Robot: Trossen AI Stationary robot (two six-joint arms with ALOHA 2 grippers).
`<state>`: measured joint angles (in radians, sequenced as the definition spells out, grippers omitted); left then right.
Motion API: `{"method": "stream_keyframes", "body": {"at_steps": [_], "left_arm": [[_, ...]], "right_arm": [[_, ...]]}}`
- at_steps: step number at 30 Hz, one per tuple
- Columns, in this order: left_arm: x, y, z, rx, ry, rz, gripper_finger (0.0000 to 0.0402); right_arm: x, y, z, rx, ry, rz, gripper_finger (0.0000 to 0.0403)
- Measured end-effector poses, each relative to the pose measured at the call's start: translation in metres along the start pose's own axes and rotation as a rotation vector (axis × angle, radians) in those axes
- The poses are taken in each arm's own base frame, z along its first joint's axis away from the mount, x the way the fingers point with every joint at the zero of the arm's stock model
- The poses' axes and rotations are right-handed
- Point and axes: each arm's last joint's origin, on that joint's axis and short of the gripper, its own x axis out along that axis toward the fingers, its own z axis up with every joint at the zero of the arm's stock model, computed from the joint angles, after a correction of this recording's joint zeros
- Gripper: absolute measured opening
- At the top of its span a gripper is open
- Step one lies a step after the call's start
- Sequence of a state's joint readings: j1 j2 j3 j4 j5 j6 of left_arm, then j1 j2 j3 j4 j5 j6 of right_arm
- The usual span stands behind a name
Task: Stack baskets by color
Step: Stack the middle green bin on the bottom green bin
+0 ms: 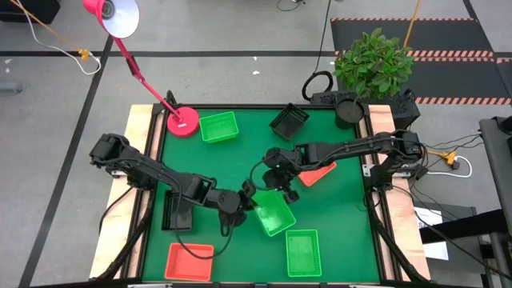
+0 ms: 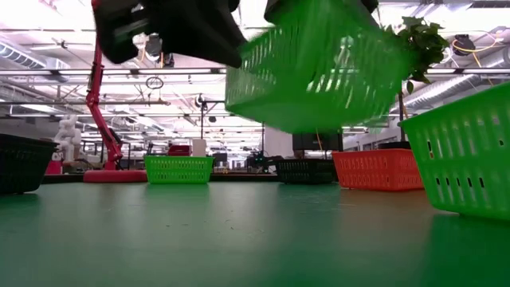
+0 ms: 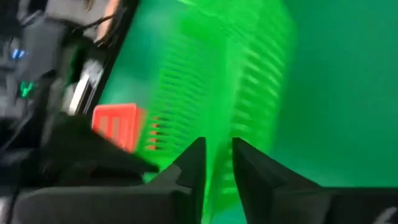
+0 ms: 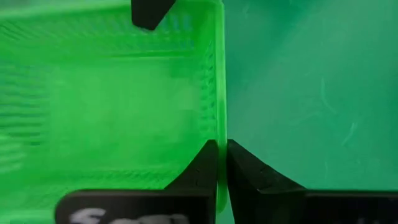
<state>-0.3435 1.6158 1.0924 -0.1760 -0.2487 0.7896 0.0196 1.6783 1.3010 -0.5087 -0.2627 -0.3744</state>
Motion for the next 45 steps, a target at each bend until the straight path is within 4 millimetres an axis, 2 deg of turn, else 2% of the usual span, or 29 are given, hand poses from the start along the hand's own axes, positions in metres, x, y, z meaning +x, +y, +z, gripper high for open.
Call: {"method": "stream_keyframes", "body": {"at_steps": [5,10,17,22,30,40,45], "left_arm": [[-0.002,-0.003,0.005,-0.101,0.015,0.033,0.0153],[-0.005,-0.006,0.012,-0.12,0.03,0.107,0.0213],[-0.022,-0.003,0.035,-0.175,-0.014,0.332,0.0263],[-0.037,0.0,0.043,-0.275,-0.081,0.374,0.027],[-0.053,0.002,0.042,-0.368,-0.074,0.401,0.0271],[-0.051,0.002,0.025,-0.48,0.046,0.384,0.0271],[-0.049,0.003,0.022,-0.533,0.043,0.368,0.0271]], "right_arm": [[-0.007,0.007,0.002,0.054,0.005,0.005,0.0007],[-0.022,0.016,0.003,0.144,0.004,0.014,0.0007],[-0.048,0.026,0.004,0.224,0.002,-0.028,0.0007],[-0.061,0.03,0.002,0.273,0.004,-0.032,0.0007],[-0.076,0.037,-0.002,0.38,0.021,-0.02,0.0008],[-0.098,0.065,-0.003,0.475,0.025,0.112,0.0008],[-0.101,0.084,-0.003,0.506,0.072,0.162,0.0008]]}}
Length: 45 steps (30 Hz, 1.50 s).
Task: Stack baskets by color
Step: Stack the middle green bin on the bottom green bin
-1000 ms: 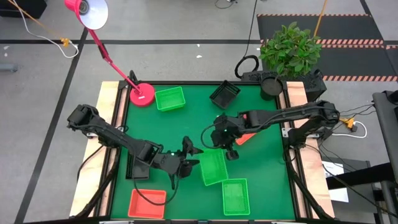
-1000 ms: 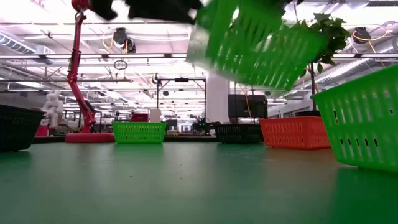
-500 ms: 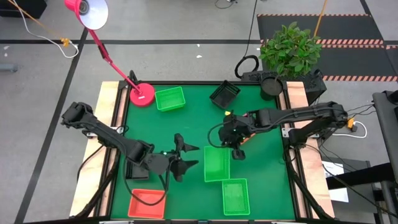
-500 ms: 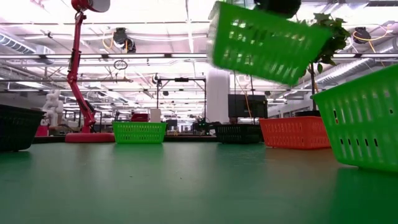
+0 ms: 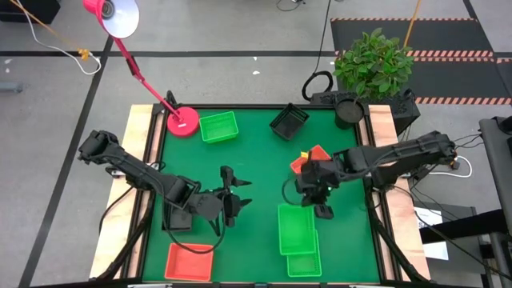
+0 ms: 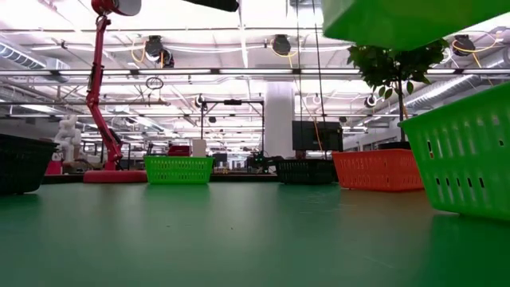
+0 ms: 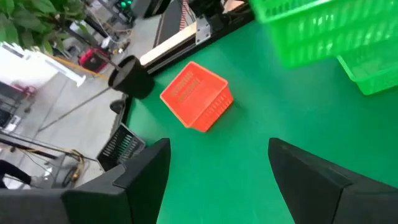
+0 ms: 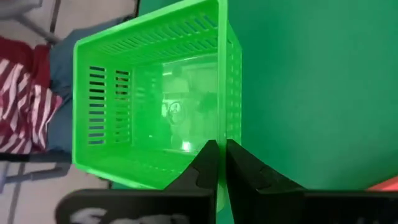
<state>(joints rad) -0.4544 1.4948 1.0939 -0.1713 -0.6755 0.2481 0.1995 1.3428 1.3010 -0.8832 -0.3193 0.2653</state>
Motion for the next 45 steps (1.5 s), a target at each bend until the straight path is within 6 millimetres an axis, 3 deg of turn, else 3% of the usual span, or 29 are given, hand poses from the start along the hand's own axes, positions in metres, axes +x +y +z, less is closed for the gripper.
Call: {"method": "stream_keyframes", "body": {"at_steps": [13,21,27,45], "left_arm": [[0.0,0.0,0.001,-0.03,-0.006,-0.002,0.0271],[0.0,0.0,0.001,-0.039,-0.007,-0.004,0.0271],[0.0,-0.001,0.001,-0.047,-0.018,-0.052,0.0271],[0.001,0.0,0.001,-0.053,-0.019,-0.058,0.0271]], "right_arm": [[0.019,0.037,-0.015,0.048,0.064,0.117,0.0008],[0.056,0.03,-0.032,0.097,0.062,0.245,0.0008],[0.075,0.018,-0.048,0.128,0.087,0.244,0.0008],[0.098,0.001,-0.068,0.149,0.056,0.256,0.0009]]}}
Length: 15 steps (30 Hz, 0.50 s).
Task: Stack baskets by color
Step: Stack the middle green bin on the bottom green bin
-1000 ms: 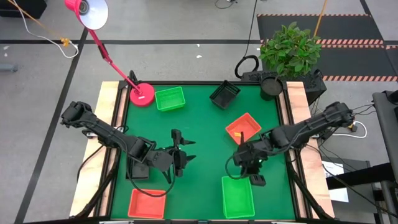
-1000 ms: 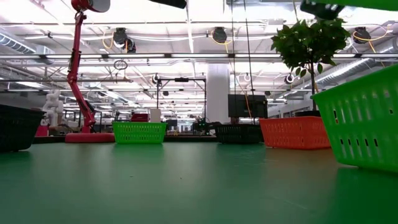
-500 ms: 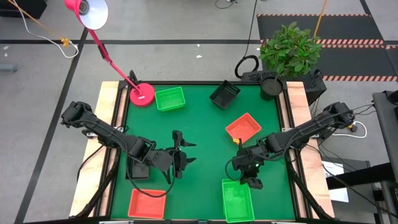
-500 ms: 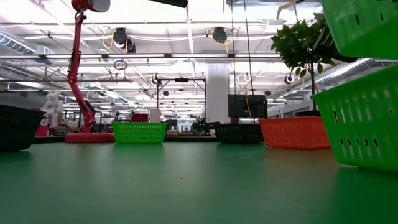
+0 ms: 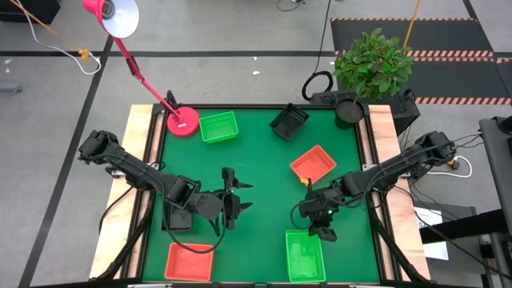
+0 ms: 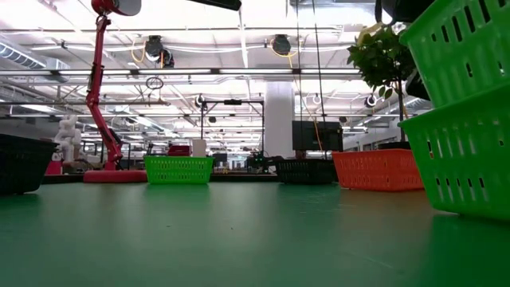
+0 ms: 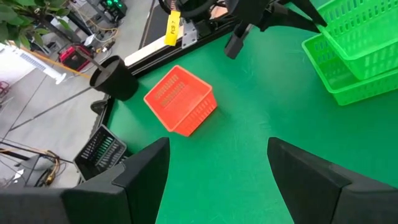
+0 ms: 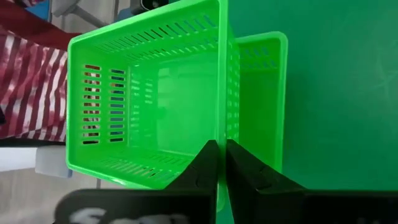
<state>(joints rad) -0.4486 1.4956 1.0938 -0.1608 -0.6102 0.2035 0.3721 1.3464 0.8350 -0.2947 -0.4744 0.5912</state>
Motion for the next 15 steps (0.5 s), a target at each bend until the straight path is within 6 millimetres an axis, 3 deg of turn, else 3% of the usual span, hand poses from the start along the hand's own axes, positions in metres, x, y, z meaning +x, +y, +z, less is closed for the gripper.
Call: {"method": "stream_keyframes", "body": {"at_steps": [15], "left_arm": [[0.003,0.004,-0.001,-0.032,0.003,-0.008,0.0271]], "right_arm": [[-0.0035,-0.0083,0.0051,0.016,-0.025,0.025,0.0009]]}}
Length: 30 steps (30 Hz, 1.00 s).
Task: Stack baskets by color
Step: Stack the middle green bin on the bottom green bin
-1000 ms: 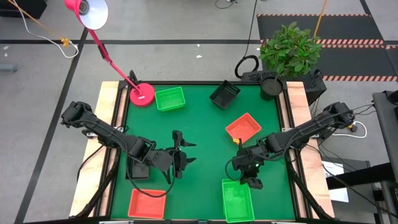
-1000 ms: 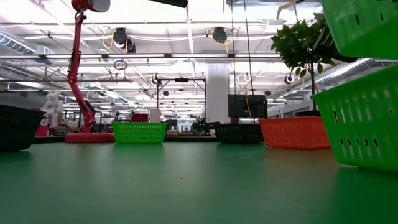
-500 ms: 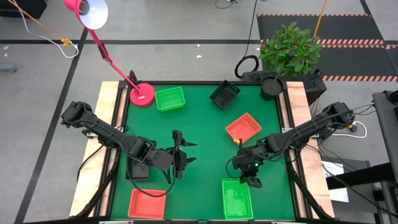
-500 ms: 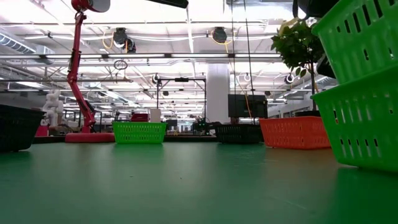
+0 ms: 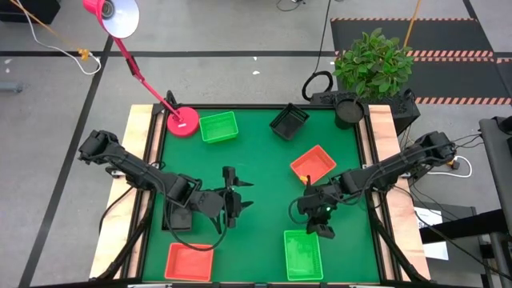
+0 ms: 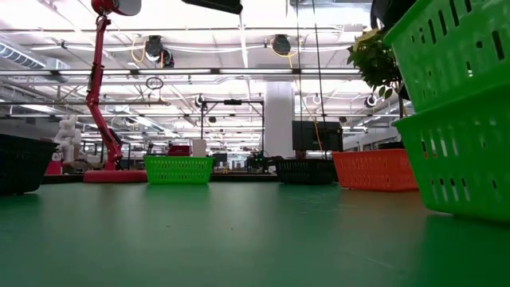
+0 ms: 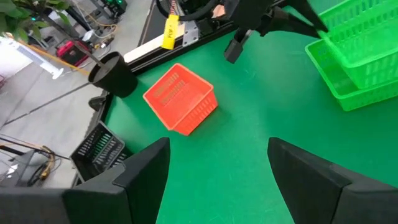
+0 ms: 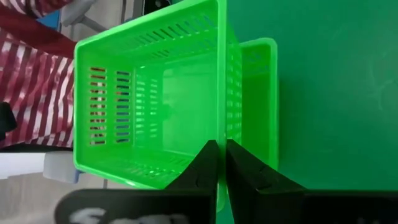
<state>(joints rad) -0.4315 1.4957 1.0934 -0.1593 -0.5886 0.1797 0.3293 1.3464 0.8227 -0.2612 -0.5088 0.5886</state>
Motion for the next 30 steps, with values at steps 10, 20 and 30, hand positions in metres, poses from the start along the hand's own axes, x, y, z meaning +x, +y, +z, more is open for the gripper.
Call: {"method": "stream_keyframes", "body": {"at_steps": [10,20,30], "left_arm": [[0.0004,-0.0005,-0.0001,-0.004,-0.005,-0.033,0.0271],[0.0004,-0.0005,-0.0001,-0.006,-0.005,-0.033,0.0271],[0.0004,-0.0005,-0.0001,-0.006,-0.004,-0.033,0.0271]], "right_arm": [[-0.0011,-0.0016,0.0005,-0.041,0.007,0.007,0.0009],[-0.0011,-0.0034,-0.0021,-0.033,0.03,-0.011,0.0009],[-0.0012,-0.0051,-0.002,-0.048,0.01,-0.06,0.0031]]}}
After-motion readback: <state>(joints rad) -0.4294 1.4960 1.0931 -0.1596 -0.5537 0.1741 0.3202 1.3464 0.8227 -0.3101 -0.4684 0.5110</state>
